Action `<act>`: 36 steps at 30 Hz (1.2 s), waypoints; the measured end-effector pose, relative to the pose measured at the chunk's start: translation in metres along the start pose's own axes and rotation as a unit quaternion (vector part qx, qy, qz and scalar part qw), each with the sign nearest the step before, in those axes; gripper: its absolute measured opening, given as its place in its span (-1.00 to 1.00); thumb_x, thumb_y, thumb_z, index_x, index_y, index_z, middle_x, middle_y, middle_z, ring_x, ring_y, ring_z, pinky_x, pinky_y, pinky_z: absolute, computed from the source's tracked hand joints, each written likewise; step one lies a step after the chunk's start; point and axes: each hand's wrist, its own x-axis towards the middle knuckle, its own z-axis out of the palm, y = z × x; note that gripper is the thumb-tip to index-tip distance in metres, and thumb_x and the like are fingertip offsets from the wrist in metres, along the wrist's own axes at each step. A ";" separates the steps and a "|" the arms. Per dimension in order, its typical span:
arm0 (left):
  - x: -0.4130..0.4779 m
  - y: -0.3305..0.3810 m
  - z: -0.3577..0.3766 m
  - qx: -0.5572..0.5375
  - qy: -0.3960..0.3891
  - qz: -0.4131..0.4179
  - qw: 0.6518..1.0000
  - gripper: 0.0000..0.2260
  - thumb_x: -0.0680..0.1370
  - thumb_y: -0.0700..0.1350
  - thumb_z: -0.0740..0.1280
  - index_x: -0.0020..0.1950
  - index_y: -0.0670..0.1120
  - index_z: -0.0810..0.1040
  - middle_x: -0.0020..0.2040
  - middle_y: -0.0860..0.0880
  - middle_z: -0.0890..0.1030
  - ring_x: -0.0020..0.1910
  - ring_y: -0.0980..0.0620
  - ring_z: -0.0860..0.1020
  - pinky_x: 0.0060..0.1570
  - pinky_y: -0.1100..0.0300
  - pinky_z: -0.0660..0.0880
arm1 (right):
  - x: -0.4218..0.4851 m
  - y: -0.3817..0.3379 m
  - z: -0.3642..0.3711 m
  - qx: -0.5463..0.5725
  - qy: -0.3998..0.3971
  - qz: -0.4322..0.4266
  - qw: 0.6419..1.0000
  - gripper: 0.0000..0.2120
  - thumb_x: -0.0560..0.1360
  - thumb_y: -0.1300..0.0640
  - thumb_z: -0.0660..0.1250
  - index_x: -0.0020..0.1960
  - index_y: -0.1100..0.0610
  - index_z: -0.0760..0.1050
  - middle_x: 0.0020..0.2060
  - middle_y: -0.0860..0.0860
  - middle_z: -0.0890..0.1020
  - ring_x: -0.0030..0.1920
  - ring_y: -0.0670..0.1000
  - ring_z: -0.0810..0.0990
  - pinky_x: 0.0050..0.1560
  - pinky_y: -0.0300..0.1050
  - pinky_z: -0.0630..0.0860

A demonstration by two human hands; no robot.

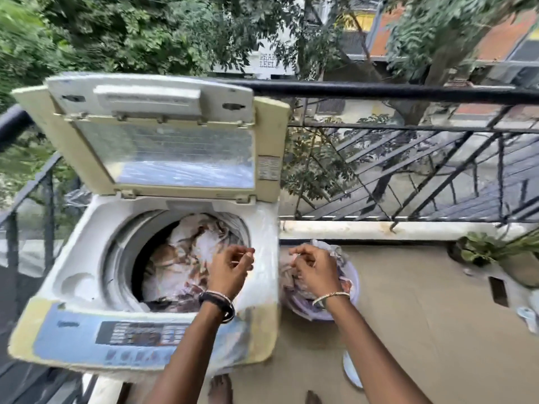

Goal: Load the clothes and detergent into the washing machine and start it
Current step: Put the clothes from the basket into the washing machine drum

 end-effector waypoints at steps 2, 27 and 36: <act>-0.011 0.005 0.041 -0.005 -0.013 -0.001 1.000 -0.95 0.45 -0.12 0.33 -0.15 -0.03 0.60 -0.31 -0.07 0.62 -0.38 0.10 0.61 -0.24 0.13 0.53 | -0.004 0.026 -0.033 0.001 0.009 0.012 1.000 -0.72 0.47 0.30 0.31 -0.20 -0.07 0.59 -0.30 0.04 0.70 -0.24 0.08 0.68 -0.15 0.01 0.61; 0.099 -0.072 0.304 0.190 -0.045 -0.180 0.964 -0.95 0.51 -0.17 0.33 -0.14 -0.08 0.58 -0.18 -0.08 0.64 -0.11 -0.10 0.63 -0.21 0.25 0.36 | 0.134 0.345 -0.134 -0.028 -0.002 0.309 0.951 -0.82 0.27 -0.01 0.28 -0.22 -0.23 0.59 -0.35 -0.02 0.71 -0.25 0.09 0.71 -0.14 0.08 0.65; 0.216 -0.192 0.350 0.255 -0.042 -0.253 0.932 -0.88 0.51 -0.15 0.31 -0.02 -0.14 0.61 -0.02 -0.19 0.68 0.02 -0.19 0.61 -0.01 0.08 0.49 | 0.242 0.397 -0.060 -0.086 -0.079 0.397 0.910 -0.86 0.42 0.27 0.35 -0.06 0.20 0.65 -0.19 0.16 0.69 -0.07 0.20 0.65 -0.15 -0.21 0.49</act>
